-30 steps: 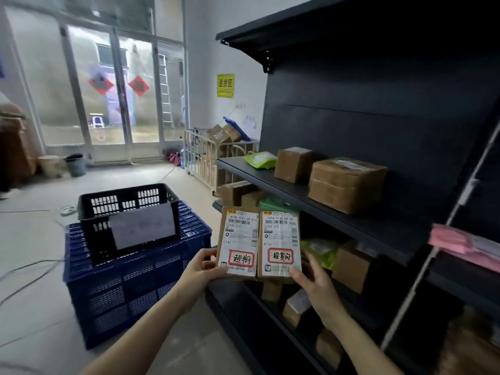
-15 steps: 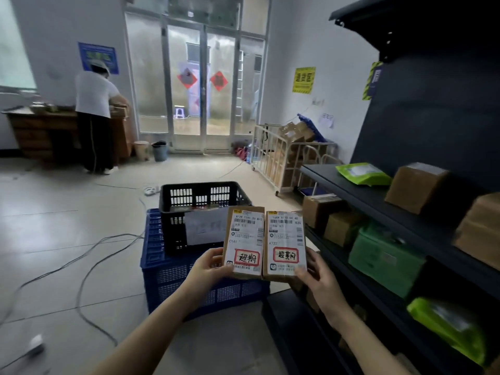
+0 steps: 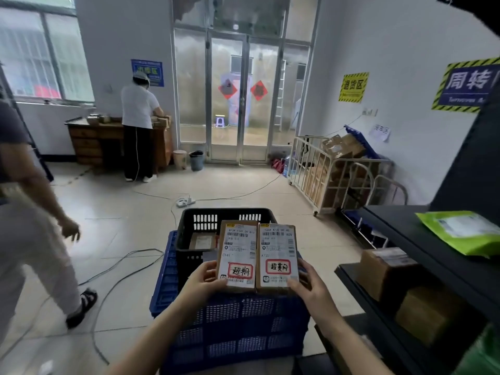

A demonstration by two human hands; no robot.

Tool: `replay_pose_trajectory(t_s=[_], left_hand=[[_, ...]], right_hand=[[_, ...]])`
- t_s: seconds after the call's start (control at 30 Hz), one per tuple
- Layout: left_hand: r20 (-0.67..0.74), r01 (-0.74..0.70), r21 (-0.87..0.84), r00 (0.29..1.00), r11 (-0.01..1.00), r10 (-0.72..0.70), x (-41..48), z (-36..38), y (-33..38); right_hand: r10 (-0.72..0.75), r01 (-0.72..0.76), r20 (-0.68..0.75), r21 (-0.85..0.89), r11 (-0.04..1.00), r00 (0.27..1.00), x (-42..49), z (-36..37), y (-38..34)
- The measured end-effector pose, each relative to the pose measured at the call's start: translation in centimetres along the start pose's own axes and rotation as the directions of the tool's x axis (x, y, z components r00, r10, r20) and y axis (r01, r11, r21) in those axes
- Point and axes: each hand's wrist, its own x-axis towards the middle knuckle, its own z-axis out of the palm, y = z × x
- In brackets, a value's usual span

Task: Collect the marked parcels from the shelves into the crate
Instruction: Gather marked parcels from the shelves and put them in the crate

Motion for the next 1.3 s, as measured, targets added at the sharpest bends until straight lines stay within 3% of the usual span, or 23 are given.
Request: replay_pose_trajectory(t_s=[0.47,0.73,0.9,1.13,1.3], left_hand=[[-0.028,0.052,-0.049,0.998,0.997,-0.054,21.8,-8.5,-0.5],[0.001,0.174,0.009,0.985,0.985,-0.174,31.6,-13.2,-1.7],[-0.074,0.223,0.108,0.974,0.969,-0.215,35.8,-15.5,-2.8],[-0.181,0.365,0.188,0.925,0.912,-0.333,41.9,-17.9,-6.4],[-0.285,0.532,0.282,0.841,0.799,-0.46,46.5,-18.3,-10.3]], right_hand=[[0.037,-0.035,0.055,-0.042,0.999,0.998,22.8,5.8,1.7],[0.153,-0.147,0.069,-0.082,0.986,0.986,32.8,10.0,4.7],[0.217,-0.208,0.117,-0.085,0.974,0.969,38.3,12.5,6.9],[0.346,-0.332,0.209,-0.099,0.938,0.915,45.9,15.4,12.0],[0.464,-0.433,0.281,-0.166,0.886,0.84,50.7,16.8,16.8]])
